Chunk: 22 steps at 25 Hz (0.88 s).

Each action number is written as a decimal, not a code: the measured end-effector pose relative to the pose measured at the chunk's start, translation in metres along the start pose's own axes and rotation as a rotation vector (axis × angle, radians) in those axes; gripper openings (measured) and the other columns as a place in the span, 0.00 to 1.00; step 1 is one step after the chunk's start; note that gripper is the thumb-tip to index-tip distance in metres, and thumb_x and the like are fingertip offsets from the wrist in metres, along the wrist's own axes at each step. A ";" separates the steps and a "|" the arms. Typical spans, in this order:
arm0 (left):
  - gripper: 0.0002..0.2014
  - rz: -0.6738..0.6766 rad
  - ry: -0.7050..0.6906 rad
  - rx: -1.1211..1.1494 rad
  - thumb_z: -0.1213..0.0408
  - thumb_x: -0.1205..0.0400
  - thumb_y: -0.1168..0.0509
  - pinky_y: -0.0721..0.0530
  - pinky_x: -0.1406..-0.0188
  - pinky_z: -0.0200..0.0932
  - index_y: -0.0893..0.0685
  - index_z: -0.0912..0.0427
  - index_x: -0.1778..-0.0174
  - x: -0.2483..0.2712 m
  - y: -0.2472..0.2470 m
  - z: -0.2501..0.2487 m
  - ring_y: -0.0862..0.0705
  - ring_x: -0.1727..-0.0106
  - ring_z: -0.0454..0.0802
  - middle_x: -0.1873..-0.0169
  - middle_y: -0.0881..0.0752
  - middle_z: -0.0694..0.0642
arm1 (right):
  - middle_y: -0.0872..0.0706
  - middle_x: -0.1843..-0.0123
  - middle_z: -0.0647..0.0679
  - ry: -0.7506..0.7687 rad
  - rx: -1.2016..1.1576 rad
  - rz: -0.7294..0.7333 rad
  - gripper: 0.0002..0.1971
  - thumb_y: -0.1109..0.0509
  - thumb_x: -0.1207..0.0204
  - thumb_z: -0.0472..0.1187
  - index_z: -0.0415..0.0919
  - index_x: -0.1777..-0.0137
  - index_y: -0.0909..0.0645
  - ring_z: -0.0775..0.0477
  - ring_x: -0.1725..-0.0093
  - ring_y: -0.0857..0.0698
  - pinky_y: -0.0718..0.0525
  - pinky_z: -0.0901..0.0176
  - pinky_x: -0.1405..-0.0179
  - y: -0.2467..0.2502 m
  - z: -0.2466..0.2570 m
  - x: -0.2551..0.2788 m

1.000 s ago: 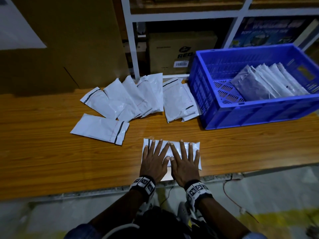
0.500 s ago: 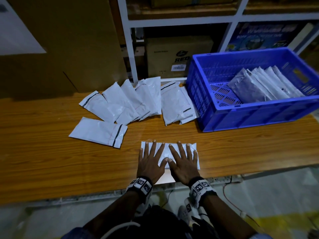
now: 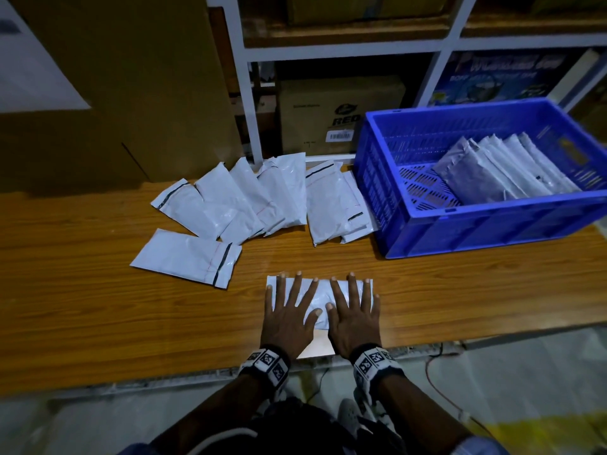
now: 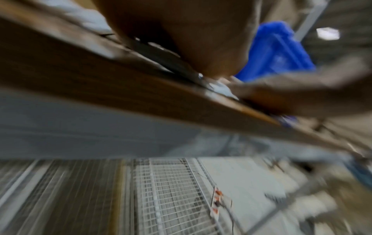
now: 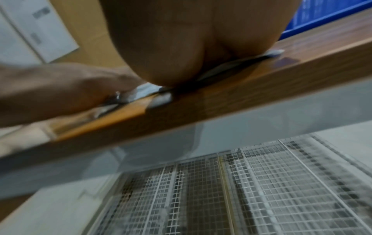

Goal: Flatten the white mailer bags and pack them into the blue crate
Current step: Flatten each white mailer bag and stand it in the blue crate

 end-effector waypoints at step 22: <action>0.29 0.050 -0.001 0.073 0.43 0.09 0.56 0.61 0.14 0.60 0.50 0.44 0.12 -0.002 0.013 0.005 0.62 0.12 0.53 0.11 0.57 0.49 | 0.59 0.11 0.48 0.108 0.041 0.038 0.28 0.59 0.13 0.57 0.60 0.13 0.55 0.42 0.13 0.59 0.61 0.32 0.18 -0.003 0.018 0.000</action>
Point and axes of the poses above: each hand's wrist, its own x-axis away from the middle knuckle, its own y-axis out of the back of the hand, z = x × y, the point moved 2 cm from there along -x, towards the middle knuckle
